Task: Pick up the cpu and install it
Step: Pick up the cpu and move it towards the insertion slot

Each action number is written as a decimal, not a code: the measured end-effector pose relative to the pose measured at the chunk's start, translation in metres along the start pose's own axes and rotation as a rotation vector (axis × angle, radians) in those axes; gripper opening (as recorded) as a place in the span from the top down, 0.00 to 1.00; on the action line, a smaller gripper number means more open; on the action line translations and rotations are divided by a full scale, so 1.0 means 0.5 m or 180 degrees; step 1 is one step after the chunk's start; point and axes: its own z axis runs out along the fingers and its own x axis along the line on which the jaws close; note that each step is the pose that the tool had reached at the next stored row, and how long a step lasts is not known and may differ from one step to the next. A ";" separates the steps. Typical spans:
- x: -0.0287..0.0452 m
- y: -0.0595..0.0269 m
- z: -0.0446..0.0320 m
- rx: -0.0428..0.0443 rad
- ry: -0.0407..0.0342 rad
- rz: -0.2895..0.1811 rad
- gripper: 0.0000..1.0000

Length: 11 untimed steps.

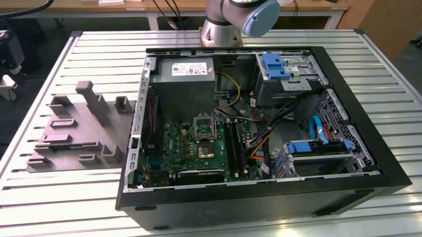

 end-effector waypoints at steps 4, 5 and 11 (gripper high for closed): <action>0.000 0.000 -0.002 0.0000 0.0000 0.0000 0.53; 0.000 0.000 -0.002 0.0000 0.0000 0.0000 0.53; 0.000 0.001 -0.004 0.0002 0.0000 0.0000 0.53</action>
